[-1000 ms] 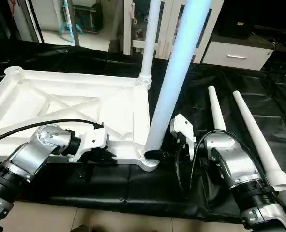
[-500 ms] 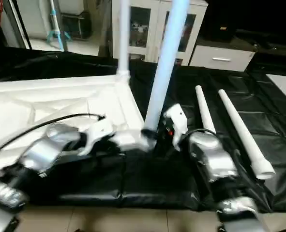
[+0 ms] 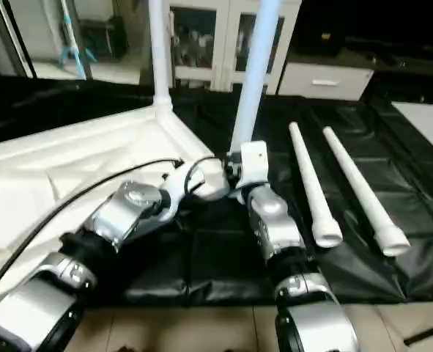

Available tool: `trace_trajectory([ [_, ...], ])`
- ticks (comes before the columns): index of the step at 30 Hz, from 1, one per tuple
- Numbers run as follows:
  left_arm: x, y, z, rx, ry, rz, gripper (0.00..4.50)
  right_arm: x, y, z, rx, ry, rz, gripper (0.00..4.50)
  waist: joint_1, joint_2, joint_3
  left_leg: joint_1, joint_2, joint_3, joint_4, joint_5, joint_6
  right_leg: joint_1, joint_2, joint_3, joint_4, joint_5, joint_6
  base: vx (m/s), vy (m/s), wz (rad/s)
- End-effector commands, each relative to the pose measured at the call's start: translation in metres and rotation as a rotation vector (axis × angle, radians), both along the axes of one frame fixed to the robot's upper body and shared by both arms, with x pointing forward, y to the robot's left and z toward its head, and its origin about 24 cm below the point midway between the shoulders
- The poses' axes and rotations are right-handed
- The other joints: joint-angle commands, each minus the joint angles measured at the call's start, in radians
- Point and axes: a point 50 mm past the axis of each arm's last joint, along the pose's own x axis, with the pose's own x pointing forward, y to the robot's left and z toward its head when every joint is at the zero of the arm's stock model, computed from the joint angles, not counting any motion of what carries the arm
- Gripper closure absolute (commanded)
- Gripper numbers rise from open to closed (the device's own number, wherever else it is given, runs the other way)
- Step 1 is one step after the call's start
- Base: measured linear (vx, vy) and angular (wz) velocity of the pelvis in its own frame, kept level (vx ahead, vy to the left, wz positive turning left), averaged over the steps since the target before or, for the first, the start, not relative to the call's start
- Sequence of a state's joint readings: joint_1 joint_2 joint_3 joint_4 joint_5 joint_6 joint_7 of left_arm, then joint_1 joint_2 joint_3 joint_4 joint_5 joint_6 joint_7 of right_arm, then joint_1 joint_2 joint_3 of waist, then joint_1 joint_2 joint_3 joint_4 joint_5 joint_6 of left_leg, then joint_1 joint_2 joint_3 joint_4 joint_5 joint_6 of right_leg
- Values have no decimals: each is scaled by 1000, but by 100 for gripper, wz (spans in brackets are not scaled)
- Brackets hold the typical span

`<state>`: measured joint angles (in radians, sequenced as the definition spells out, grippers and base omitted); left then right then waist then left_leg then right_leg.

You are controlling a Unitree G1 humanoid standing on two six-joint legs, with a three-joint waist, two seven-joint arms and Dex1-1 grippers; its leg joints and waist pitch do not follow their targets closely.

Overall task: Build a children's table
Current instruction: Rotate leg to tighten

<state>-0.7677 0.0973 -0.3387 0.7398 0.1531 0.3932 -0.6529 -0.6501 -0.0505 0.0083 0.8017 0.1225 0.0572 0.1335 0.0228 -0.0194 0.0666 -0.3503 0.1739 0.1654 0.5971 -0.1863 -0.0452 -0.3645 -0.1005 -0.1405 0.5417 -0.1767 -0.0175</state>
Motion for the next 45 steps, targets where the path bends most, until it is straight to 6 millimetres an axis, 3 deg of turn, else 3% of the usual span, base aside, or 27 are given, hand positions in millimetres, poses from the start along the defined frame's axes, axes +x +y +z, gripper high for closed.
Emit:
trace_trajectory([
  [1, 9, -21, 34, -70, -156, -77, 450, -11, 9, -21, 48, 97, 79, 257, -10, 0, -53, 40, 57, -40, -82, -602, -38, 3, -85, 25, -104, -605, -37, 0, 0, 0],
  [2, 9, -21, 34, -70, -156, -77, 450, -11, 9, -21, 48, 97, 79, 257, -10, 0, -53, 40, 57, -40, -82, -602, -38, 3, -85, 25, -104, -605, -37, 0, 0, 0],
  [3, 8, -20, 32, -73, -149, -96, 450, -11, 10, -15, 133, 74, 132, 201, -12, 0, -53, 33, 61, -43, -88, -618, -36, 11, -84, 16, -100, -592, -30, 0, 0, 0],
  [6, 5, -17, 31, -75, -141, -121, 450, -11, 5, -6, 184, 32, 155, 187, -7, -3, -54, 31, 62, -42, -90, -609, -36, 6, -90, 26, -96, -575, -41, 0, 0, 0],
  [7, 5, -17, 30, -76, -139, -127, 450, -10, 3, -4, 192, 19, 158, 181, -5, -3, -57, 25, 62, -42, -91, -581, -35, 11, -94, 29, -93, -568, -48, 0, 0, 0],
  [9, 1, -12, 28, -78, -123, -167, 450, -12, -17, 7, 198, -33, 156, 143, 5, -3, -57, 25, 63, -36, -93, -544, -26, 8, -94, 40, -90, -540, -60, 0, 0, 0],
  [11, -1, -11, 28, -78, -120, -188, 450, -13, -25, 10, 182, -49, 162, 140, 13, -3, -63, 15, 65, -32, -97, -477, -18, 14, -95, 50, -80, -477, -81, 0, 0, 0],
  [12, -2, -9, 27, -77, -112, -196, 450, -15, -31, 11, 170, -58, 178, 116, 18, -4, -71, 8, 68, -29, -98, -410, -10, 19, -93, 58, -65, -392, -110, 0, 0, 0],
  [14, -7, -2, 24, -77, -83, -234, 450, -26, -50, 18, 139, -75, 269, 105, 31, -4, -80, 3, 70, -17, -93, -297, 12, 20, -87, 67, -44, -243, -157, 0, 0, 0],
  [15, -9, 0, 23, -75, -77, -251, 450, -29, -54, 19, 128, -77, 303, 95, 38, -10, -79, 6, 72, -7, -89, -245, 41, 13, -81, 72, -33, -173, -190, 62, -25, 9],
  [16, -10, 2, 23, -72, -74, -271, 450, -32, -58, 21, 122, -79, 332, 95, 42, -21, -75, 2, 61, 5, -82, -242, 64, 8, -78, 80, -36, -211, -198, 62, -25, 9],
  [17, -11, 5, 21, -69, -60, -282, 450, -35, -62, 22, 114, -77, 363, 86, 47, -18, -77, 3, 61, 7, -77, -237, 68, 7, -83, 86, -33, -218, -202, 75, -35, 9],
  [18, -14, 8, 20, -60, -47, -303, 450, -40, -68, 25, 106, -75, 405, 74, 51, -21, -85, -10, 58, 9, -72, -178, 89, 15, -82, 91, -18, -175, -213, 65, -46, 3],
  [19, -17, 12, 18, -50, -33, -341, 450, -44, -74, 27, 101, -70, 449, 59, 58, -17, -84, -12, 58, 10, -70, -140, 113, 16, -78, 90, -13, -139, -220, 65, -46, 3],
  [21, -23, 20, 14, -30, 3, -397, 450, -51, -85, 31, 65, -60, 513, 52, 65, -15, -85, -11, 62, 11, -69, -100, 130, 15, -76, 90, -6, -102, -233, 0, 0, 0],
  [23, -32, 29, 13, -17, 38, -475, 450, -54, -94, 34, 15, -41, 565, 31, 71, -15, -83, -9, 64, 12, -68, -108, 128, 13, -76, 91, -3, -109, -239, 0, 0, 0],
  [26, -40, 36, 13, -14, 78, -529, 450, -56, -101, 36, -32, -25, 608, 7, 66, -13, -79, -8, 64, 12, -71, -138, 112, 10, -72, 90, -9, -154, -233, 0, 0, 0],
  [27, -46, 40, 14, -18, 102, -571, 450, -58, -103, 36, -75, -8, 653, 2, 65, -17, -78, -8, 66, 10, -72, -168, 90, 11, -74, 90, -12, -205, -224, 0, 0, 0],
  [30, -52, 43, 14, -24, 137, -605, 450, -59, -102, 36, -102, 17, 714, 2, 63, -14, -75, -4, 67, 10, -76, -198, 65, 6, -72, 92, -16, -251, -214, 0, 0, 0],
  [37, -54, 51, 14, 4, 145, -612, 450, -63, -89, 35, -154, 76, 922, 2, 64, -24, -70, 2, 66, 8, -77, -262, 35, -2, -72, 97, -26, -351, -182, 0, 0, 0],
  [45, -54, 53, 15, 13, 147, -609, 450, -61, -86, 33, -177, 85, 967, 2, 65, -27, -74, -3, 65, 7, -76, -223, 41, 3, -71, 99, -15, -278, -200, 0, 0, 0],
])
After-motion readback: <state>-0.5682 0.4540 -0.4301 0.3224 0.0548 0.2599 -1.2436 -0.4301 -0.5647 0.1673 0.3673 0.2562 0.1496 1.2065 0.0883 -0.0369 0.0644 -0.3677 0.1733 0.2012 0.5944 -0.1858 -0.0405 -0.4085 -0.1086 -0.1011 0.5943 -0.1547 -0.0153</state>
